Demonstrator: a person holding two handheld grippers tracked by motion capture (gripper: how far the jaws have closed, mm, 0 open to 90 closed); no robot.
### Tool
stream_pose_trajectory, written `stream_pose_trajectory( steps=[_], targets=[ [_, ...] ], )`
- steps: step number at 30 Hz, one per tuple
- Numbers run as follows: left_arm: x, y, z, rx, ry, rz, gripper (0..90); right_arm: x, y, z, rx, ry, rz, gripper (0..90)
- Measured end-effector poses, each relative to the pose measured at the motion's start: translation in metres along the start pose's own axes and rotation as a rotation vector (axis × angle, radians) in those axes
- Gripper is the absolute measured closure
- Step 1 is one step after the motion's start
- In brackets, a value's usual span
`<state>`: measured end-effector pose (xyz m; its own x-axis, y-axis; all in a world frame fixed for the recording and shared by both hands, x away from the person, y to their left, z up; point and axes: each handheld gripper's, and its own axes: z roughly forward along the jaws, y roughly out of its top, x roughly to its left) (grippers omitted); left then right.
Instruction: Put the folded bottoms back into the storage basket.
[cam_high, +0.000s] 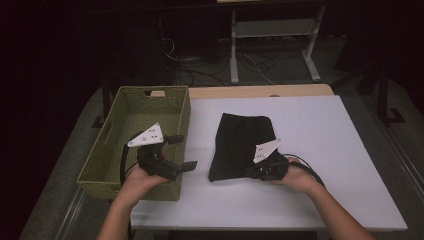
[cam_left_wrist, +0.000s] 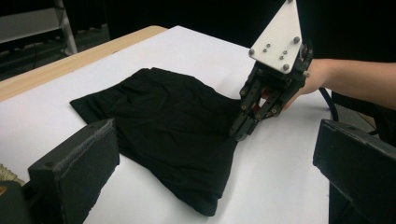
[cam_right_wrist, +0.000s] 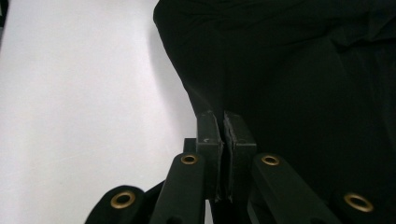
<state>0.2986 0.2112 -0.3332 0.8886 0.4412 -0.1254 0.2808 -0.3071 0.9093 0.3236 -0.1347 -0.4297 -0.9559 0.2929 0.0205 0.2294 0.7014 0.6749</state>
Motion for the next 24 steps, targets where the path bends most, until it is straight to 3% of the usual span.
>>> stream_pose_trajectory(
  steps=[24],
  targets=[
    [0.000,0.000,0.000,-0.001,0.001,0.000,0.5,0.032,-0.011,-0.017,-0.012,0.060,0.003,85.6]
  ],
)
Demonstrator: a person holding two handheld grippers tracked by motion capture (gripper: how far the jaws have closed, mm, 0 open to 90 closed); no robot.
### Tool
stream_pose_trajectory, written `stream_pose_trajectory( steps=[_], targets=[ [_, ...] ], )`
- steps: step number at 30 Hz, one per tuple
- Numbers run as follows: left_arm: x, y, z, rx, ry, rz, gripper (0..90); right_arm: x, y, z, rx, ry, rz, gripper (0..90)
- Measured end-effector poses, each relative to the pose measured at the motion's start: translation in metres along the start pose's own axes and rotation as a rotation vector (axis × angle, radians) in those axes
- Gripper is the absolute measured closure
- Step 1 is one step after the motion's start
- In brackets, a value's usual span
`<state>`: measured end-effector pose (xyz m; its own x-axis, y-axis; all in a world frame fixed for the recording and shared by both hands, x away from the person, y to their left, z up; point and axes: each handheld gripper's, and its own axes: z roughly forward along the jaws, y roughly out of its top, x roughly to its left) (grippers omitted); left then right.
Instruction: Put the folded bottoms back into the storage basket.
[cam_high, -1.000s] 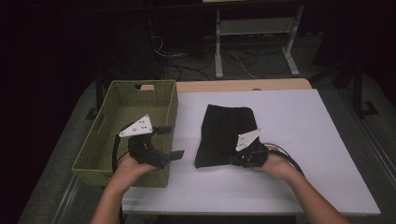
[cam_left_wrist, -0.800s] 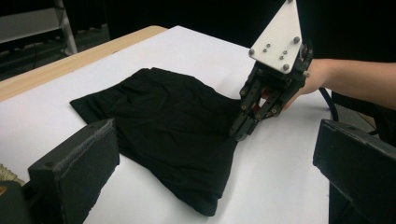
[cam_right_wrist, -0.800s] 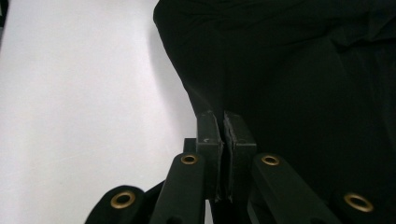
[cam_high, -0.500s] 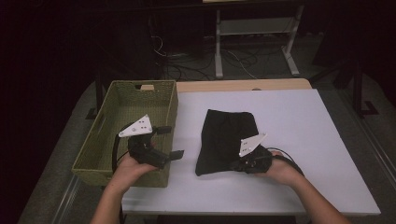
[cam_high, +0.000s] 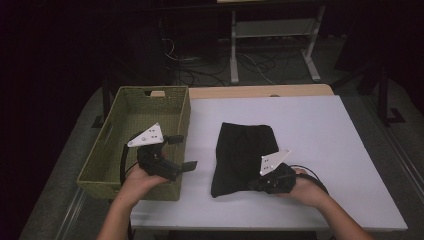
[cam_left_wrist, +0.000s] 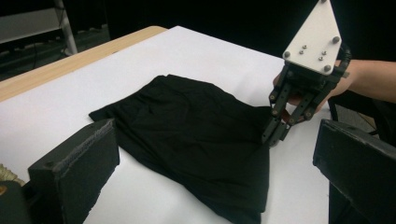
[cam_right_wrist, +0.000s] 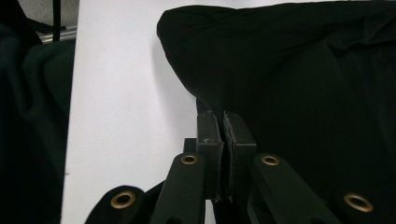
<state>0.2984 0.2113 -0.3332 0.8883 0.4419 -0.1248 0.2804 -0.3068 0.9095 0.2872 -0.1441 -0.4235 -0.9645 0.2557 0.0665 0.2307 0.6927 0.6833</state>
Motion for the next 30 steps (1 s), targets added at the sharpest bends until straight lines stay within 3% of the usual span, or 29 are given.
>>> stream_pose_trajectory(
  steps=[9,15,19,23,30],
  targets=[
    [0.000,0.000,0.000,-0.001,-0.002,0.001,0.5,0.015,-0.006,-0.001,0.011,0.024,-0.001,85.6],
    [0.000,0.000,0.000,-0.001,-0.004,-0.002,0.5,0.016,-0.011,0.003,0.018,0.032,0.008,83.3],
    [0.001,0.000,0.000,-0.002,-0.005,-0.002,0.5,0.016,-0.012,0.000,-0.009,0.037,0.037,70.0],
    [0.000,0.000,0.000,-0.002,-0.004,-0.003,0.5,0.014,-0.014,-0.006,-0.038,0.039,0.078,62.4],
    [0.001,0.000,0.000,-0.003,-0.008,-0.008,0.5,0.009,-0.022,-0.014,-0.077,-0.009,0.162,49.2]
  ],
)
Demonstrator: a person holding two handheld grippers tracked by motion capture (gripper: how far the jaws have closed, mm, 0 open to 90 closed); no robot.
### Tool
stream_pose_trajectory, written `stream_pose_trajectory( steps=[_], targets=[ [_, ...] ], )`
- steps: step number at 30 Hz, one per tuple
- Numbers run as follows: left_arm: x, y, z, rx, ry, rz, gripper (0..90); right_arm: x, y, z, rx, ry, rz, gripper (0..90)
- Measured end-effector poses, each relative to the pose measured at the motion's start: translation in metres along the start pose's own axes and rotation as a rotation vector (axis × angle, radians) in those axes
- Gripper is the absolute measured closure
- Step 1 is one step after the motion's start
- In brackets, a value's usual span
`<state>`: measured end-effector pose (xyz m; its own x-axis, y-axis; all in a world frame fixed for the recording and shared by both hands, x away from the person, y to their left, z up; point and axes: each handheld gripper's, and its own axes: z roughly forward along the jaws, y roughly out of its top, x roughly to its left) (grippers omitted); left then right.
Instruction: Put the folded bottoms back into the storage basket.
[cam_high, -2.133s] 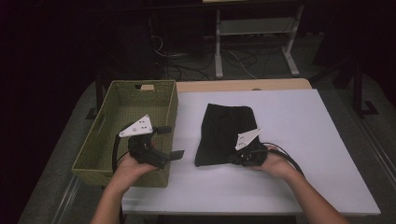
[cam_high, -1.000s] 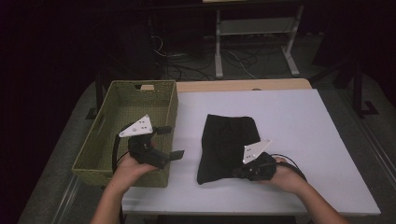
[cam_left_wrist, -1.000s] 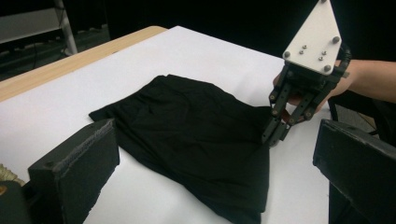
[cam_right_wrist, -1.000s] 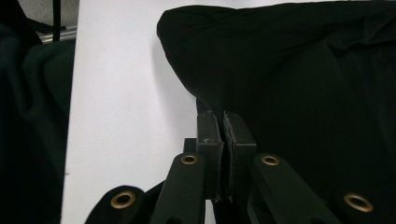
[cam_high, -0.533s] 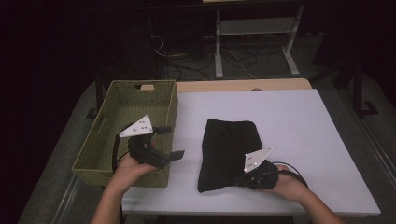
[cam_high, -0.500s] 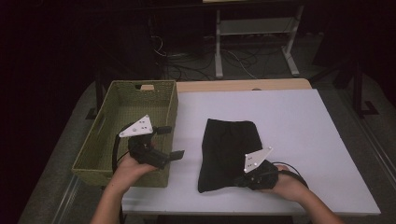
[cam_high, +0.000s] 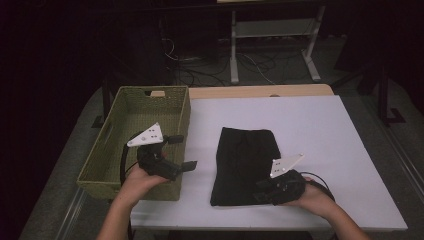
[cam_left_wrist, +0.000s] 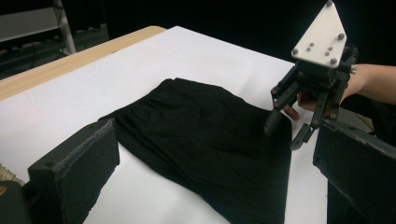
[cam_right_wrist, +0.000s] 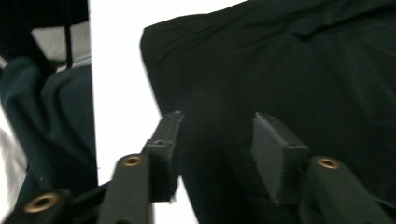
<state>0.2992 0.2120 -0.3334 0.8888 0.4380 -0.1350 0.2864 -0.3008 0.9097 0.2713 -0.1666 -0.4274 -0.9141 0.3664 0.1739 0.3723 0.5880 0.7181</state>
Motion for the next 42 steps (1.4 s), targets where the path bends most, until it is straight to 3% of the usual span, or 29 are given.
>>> stream_pose_trajectory(
  steps=[4,10,19,23,29,39,42],
  targets=[
    [0.000,0.000,0.000,0.000,0.001,0.004,0.5,-0.001,-0.006,-0.009,-0.024,-0.067,0.031,40.2],
    [0.000,0.000,0.000,-0.003,0.003,-0.001,0.5,-0.004,-0.011,-0.017,-0.044,-0.124,0.055,33.0],
    [0.000,0.000,-0.001,-0.004,0.006,-0.007,0.5,-0.012,-0.023,-0.032,-0.092,-0.190,0.136,17.7],
    [0.001,0.000,-0.001,-0.009,0.004,-0.009,0.4,-0.012,-0.024,-0.036,-0.116,-0.237,0.140,12.8],
    [0.001,0.000,0.000,-0.004,0.007,-0.015,0.4,-0.010,-0.030,-0.038,-0.099,-0.263,0.152,1.8],
    [-0.002,0.008,0.000,-0.007,0.021,-0.028,0.0,-0.014,-0.044,-0.054,-0.157,-0.280,0.201,0.0],
    [-0.007,0.015,0.004,-0.025,0.004,-0.031,0.0,-0.017,-0.044,-0.058,-0.183,-0.279,0.214,0.0]
  ],
)
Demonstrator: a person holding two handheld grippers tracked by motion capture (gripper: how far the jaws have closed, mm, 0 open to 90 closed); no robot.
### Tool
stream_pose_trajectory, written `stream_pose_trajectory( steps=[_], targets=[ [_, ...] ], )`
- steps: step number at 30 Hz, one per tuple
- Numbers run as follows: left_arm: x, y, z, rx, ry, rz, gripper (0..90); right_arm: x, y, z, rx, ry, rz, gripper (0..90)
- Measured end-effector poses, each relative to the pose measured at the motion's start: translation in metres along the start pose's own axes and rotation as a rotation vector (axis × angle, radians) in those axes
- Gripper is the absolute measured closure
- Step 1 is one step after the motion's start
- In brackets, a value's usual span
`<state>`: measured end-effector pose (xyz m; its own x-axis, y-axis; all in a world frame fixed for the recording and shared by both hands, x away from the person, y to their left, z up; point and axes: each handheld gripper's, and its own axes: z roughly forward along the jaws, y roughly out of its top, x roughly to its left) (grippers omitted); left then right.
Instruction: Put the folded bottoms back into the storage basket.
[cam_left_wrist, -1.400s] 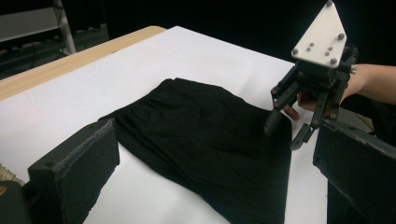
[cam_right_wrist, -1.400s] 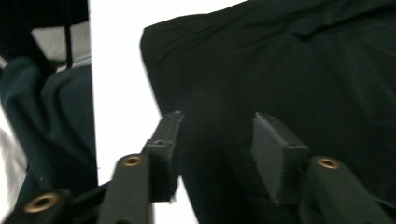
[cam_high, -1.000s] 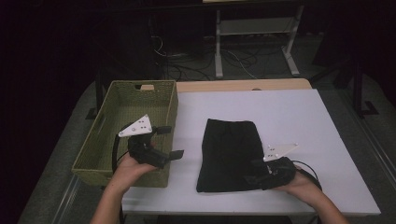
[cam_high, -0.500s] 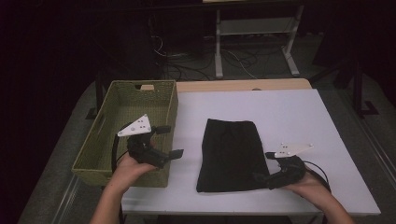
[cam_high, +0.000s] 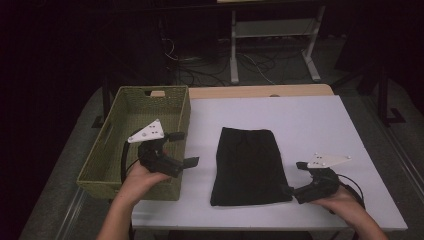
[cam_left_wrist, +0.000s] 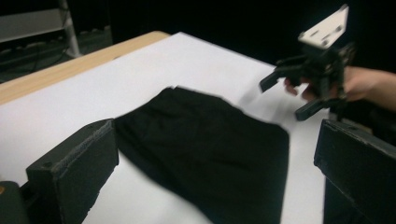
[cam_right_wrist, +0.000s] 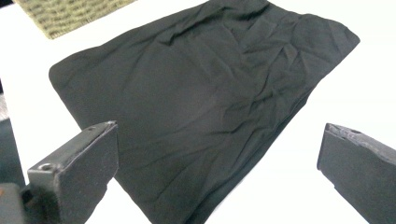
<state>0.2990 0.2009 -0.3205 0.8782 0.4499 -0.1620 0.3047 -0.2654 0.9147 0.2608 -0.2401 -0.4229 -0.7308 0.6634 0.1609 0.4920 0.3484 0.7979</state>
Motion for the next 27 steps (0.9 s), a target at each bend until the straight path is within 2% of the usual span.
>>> stream_pose_trajectory(
  steps=[8,11,19,24,27],
  targets=[
    [-0.009,0.003,0.019,-0.010,-0.033,-0.005,0.2,-0.002,0.000,0.000,-0.007,-0.002,-0.013,0.0],
    [-0.014,0.005,0.025,-0.017,-0.043,-0.003,0.3,-0.003,0.002,0.000,-0.009,0.003,-0.004,0.0],
    [-0.026,0.003,0.049,-0.003,-0.073,0.007,0.4,-0.004,0.003,-0.002,-0.033,-0.008,-0.004,0.0],
    [-0.030,-0.001,0.058,-0.004,-0.075,0.000,0.6,-0.005,0.003,-0.002,-0.032,-0.007,-0.004,0.0],
    [-0.037,-0.002,0.063,0.009,-0.066,0.021,0.6,-0.005,0.002,-0.002,-0.026,-0.006,-0.015,0.0]
  ],
)
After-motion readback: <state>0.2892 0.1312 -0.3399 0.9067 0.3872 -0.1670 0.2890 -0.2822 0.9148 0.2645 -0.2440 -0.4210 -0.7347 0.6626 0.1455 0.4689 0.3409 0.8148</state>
